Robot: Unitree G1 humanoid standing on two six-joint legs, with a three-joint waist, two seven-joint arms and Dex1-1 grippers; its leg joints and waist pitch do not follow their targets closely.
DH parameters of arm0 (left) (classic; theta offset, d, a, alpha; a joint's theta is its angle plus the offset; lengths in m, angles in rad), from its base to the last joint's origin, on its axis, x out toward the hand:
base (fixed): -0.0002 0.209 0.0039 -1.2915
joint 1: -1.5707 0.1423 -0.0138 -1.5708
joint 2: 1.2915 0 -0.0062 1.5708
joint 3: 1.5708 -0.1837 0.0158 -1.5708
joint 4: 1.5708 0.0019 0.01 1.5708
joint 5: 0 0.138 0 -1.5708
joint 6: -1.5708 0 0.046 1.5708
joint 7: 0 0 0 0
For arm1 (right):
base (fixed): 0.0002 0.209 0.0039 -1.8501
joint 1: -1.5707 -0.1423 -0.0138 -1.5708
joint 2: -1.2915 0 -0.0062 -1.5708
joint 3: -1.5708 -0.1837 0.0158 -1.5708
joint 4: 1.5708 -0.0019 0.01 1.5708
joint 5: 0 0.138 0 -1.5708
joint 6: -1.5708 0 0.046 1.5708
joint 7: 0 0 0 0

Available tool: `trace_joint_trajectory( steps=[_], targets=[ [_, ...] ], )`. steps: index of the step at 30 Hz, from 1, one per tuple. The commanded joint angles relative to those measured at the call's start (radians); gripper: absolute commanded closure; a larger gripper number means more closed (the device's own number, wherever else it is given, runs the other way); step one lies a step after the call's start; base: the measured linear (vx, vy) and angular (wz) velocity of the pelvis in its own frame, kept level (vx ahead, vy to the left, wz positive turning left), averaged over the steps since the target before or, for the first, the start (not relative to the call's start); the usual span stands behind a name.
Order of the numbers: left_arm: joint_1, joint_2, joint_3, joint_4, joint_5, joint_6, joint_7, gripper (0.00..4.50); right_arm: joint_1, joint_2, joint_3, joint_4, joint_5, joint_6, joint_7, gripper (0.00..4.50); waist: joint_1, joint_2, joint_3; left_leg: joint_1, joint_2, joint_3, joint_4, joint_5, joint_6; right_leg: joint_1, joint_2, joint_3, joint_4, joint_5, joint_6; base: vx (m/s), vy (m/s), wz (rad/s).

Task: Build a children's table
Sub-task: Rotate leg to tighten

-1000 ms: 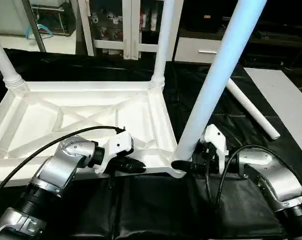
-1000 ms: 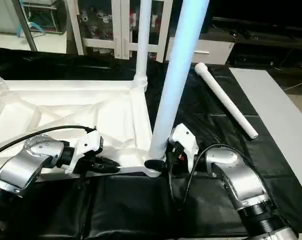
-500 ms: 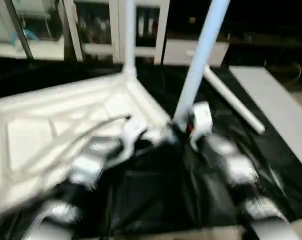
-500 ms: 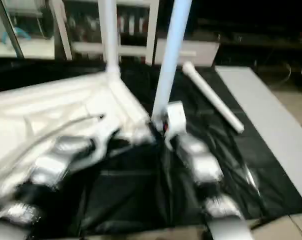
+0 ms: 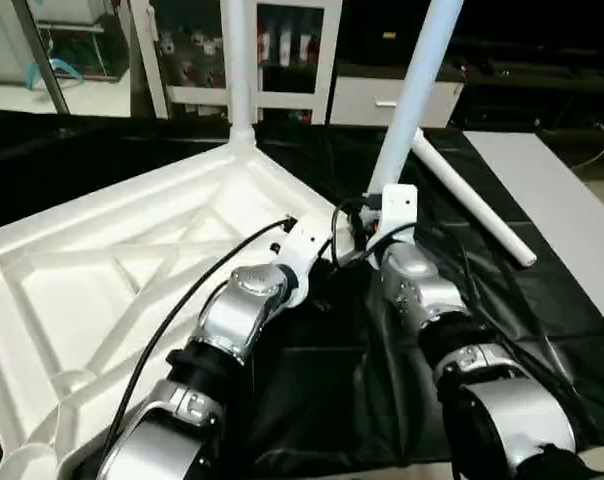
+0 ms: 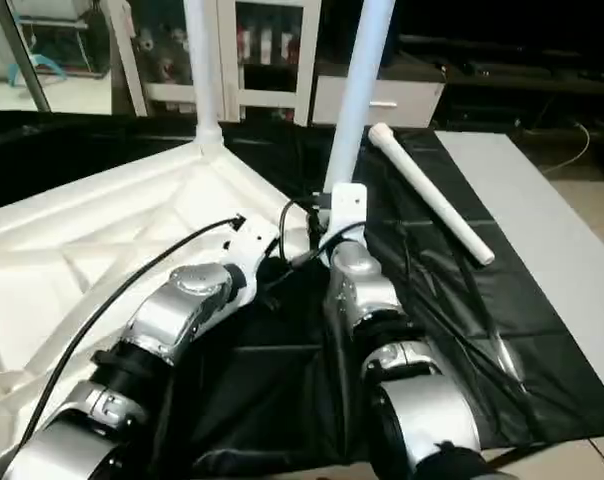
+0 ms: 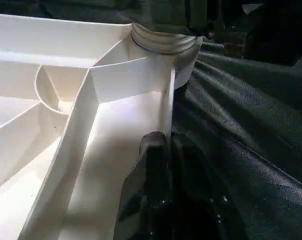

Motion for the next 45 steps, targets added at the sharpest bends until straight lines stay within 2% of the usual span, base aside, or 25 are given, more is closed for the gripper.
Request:
trace_joint_trajectory(
  steps=[1,3,5,7,8,10,12,13,14,15,16,17,18,19,21,22,25,28,29,32,35,40,45],
  targets=[
    [-0.015,-0.007,0.031,0.027,-0.002,-0.042,0.061,4.5,0.001,0.049,0.026,0.022,-0.004,0.0,0.052,1.12,0.004,0.001,-0.064,0.002,0.058,-0.028,-0.069,-0.135,0.055,0.048,-0.094,0.057,-0.077,-0.18,-0.189,0.0,0.0,0.0],
    [-0.012,0.003,0.026,0.023,-0.002,-0.044,0.044,4.5,0.005,0.04,0.031,0.009,-0.006,-0.017,0.077,1.07,-0.002,0.0,-0.063,-0.002,0.058,-0.03,-0.071,-0.145,0.056,0.05,-0.095,0.057,-0.078,-0.196,-0.186,0.0,0.0,0.0],
    [-0.006,0.014,0.019,0.012,-0.004,-0.044,0.021,4.5,0.016,0.03,0.038,-0.014,-0.01,-0.031,0.116,0.73,-0.004,-0.001,-0.063,-0.001,0.058,-0.03,-0.07,-0.146,0.057,0.049,-0.095,0.057,-0.079,-0.202,-0.186,0.0,0.0,0.0],
    [0.001,0.023,0.011,-0.001,-0.006,-0.04,-0.004,4.5,0.03,0.022,0.045,-0.041,-0.008,-0.039,0.154,0.65,-0.003,0.001,-0.063,-0.001,0.058,-0.029,-0.07,-0.135,0.063,0.049,-0.096,0.058,-0.078,-0.189,-0.191,0.0,0.0,0.0],
    [0.015,0.042,-0.007,-0.024,-0.009,-0.03,-0.047,4.5,0.054,0.009,0.056,-0.085,-0.004,-0.05,0.225,0.65,-0.002,0.001,-0.065,-0.002,0.059,-0.029,-0.069,-0.117,0.072,0.05,-0.096,0.058,-0.074,-0.158,-0.198,0.0,0.0,0.0],
    [0.036,0.072,-0.035,-0.06,-0.015,-0.021,-0.117,4.5,0.093,-0.017,0.074,-0.155,0.004,-0.043,0.318,0.33,0.003,0.002,-0.067,-0.004,0.063,-0.029,-0.069,-0.074,0.105,0.055,-0.097,0.057,-0.068,-0.081,-0.22,0.0,0.0,0.0],
    [0.051,0.096,-0.057,-0.087,-0.021,-0.024,-0.171,4.5,0.123,-0.044,0.093,-0.21,0.006,-0.024,0.38,0.19,0.001,0.002,-0.066,-0.004,0.063,-0.027,-0.068,-0.071,0.118,0.054,-0.097,0.058,-0.066,-0.068,-0.238,0.0,0.0,0.0],
    [0.075,0.14,-0.094,-0.132,-0.03,-0.025,-0.26,4.5,0.168,-0.091,0.126,-0.292,0.007,0.01,0.464,0.19,0.003,0.002,-0.065,-0.001,0.062,-0.027,-0.068,-0.074,0.119,0.053,-0.096,0.057,-0.07,-0.08,-0.239,0.0,0.0,0.0],
    [0.084,0.158,-0.108,-0.149,-0.034,-0.029,-0.295,4.5,0.183,-0.11,0.136,-0.321,0.009,0.026,0.494,0.11,0.007,0.006,-0.062,-0.002,0.065,-0.028,-0.07,-0.086,0.116,0.055,-0.097,0.058,-0.072,-0.104,-0.233,0.0,0.0,0.0],
    [0.09,0.171,-0.118,-0.161,-0.037,-0.032,-0.319,4.5,0.194,-0.123,0.144,-0.341,0.01,0.036,0.514,0.04,0.01,0.008,-0.062,0.002,0.069,-0.03,-0.072,-0.095,0.107,0.053,-0.098,0.058,-0.073,-0.124,-0.229,0.0,0.0,0.0],
    [0.096,0.184,-0.126,-0.174,-0.039,-0.028,-0.341,4.5,0.205,-0.136,0.15,-0.363,0.011,0.048,0.537,0.04,0.007,0.009,-0.061,0.003,0.068,-0.027,-0.072,-0.099,0.104,0.048,-0.095,0.059,-0.073,-0.128,-0.233,0.0,0.0,0.0],
    [0.104,0.204,-0.138,-0.192,-0.043,-0.021,-0.372,4.5,0.221,-0.156,0.159,-0.394,0.013,0.064,0.569,0.04,0.013,0.008,-0.059,0.008,0.067,-0.028,-0.074,-0.112,0.089,0.05,-0.092,0.057,-0.078,-0.153,-0.23,0.0,0.0,0.0],
    [0.126,0.266,-0.165,-0.246,-0.056,-0.015,-0.461,4.5,0.273,-0.224,0.187,-0.493,0.018,0.105,0.669,0.04,0.016,0.013,-0.056,0.007,0.071,-0.03,-0.077,-0.125,0.079,0.048,-0.094,0.059,-0.079,-0.166,-0.221,0.0,0.0,0.0],
    [0.131,0.28,-0.17,-0.258,-0.06,-0.014,-0.48,4.5,0.284,-0.239,0.193,-0.515,0.019,0.114,0.691,0.04,0.019,0.015,-0.057,0.008,0.072,-0.031,-0.077,-0.125,0.074,0.05,-0.093,0.059,-0.075,-0.163,-0.219,0.0,0.0,0.0],
    [0.161,0.369,-0.199,-0.326,-0.082,-0.048,-0.611,4.5,0.359,-0.338,0.219,-0.64,0.049,0.159,0.83,0.04,0.026,0.015,-0.056,0.012,0.072,-0.028,-0.077,-0.121,0.075,0.046,-0.09,0.061,-0.075,-0.135,-0.221,0.0,0.0,0.0],
    [0.163,0.378,-0.201,-0.332,-0.085,-0.048,-0.622,4.5,0.367,-0.349,0.223,-0.652,0.051,0.162,0.843,0.04,0.026,0.013,-0.054,0.009,0.073,-0.028,-0.08,-0.125,0.075,0.05,-0.092,0.062,-0.075,-0.136,-0.219,0.0,0.0,0.0],
    [0.178,0.425,-0.212,-0.367,-0.106,-0.055,-0.692,4.5,0.405,-0.405,0.241,-0.711,0.061,0.179,0.912,0.04,0.032,0.013,-0.05,0.011,0.069,-0.027,-0.082,-0.156,0.054,0.044,-0.094,0.062,-0.084,-0.203,-0.214,0.0,0.0,0.0],
    [0.201,0.513,-0.237,-0.414,-0.121,-0.062,-0.811,4.5,0.47,-0.501,0.268,-0.804,0.102,0.231,1.058,0.04,0.045,0.015,-0.049,0.015,0.074,-0.032,-0.086,-0.181,0.042,0.048,-0.096,0.064,-0.088,-0.257,-0.183,0.0,0.0,0.0],
    [0.2,0.519,-0.239,-0.416,-0.122,-0.063,-0.815,4.5,0.479,-0.512,0.271,-0.816,0.107,0.243,1.079,0.04,0.043,0.014,-0.049,0.015,0.073,-0.03,-0.086,-0.181,0.045,0.044,-0.092,0.063,-0.087,-0.243,-0.185,0.0,0.0,0.0],
    [0.199,0.522,-0.239,-0.417,-0.125,-0.061,-0.814,4.5,0.487,-0.52,0.274,-0.828,0.109,0.255,1.094,0.04,0.042,0.013,-0.048,0.012,0.072,-0.03,-0.086,-0.191,0.036,0.044,-0.096,0.063,-0.09,-0.262,-0.193,0.0,0.0,0.0],
    [0.195,0.524,-0.238,-0.417,-0.124,-0.064,-0.814,4.5,0.501,-0.528,0.29,-0.862,0.11,0.271,1.121,0.04,0.044,0.01,-0.048,0.013,0.071,-0.032,-0.086,-0.194,0.029,0.044,-0.098,0.064,-0.093,-0.305,-0.177,0.0,0.0,0.0],
    [0.191,0.525,-0.239,-0.415,-0.125,-0.066,-0.813,4.5,0.502,-0.534,0.3,-0.875,0.114,0.284,1.135,0.04,0.043,0.009,-0.051,0.011,0.07,-0.031,-0.083,-0.164,0.035,0.045,-0.095,0.062,-0.089,-0.263,-0.184,0.0,0.0,0.0],
    [0.192,0.529,-0.238,-0.415,-0.124,-0.067,-0.812,4.5,0.501,-0.531,0.292,-0.879,0.113,0.291,1.146,0.56,0.043,0.009,-0.05,0.011,0.07,-0.032,-0.084,-0.172,0.033,0.046,-0.096,0.062,-0.09,-0.28,-0.18,0.0,0.0,0.0]
  ],
)
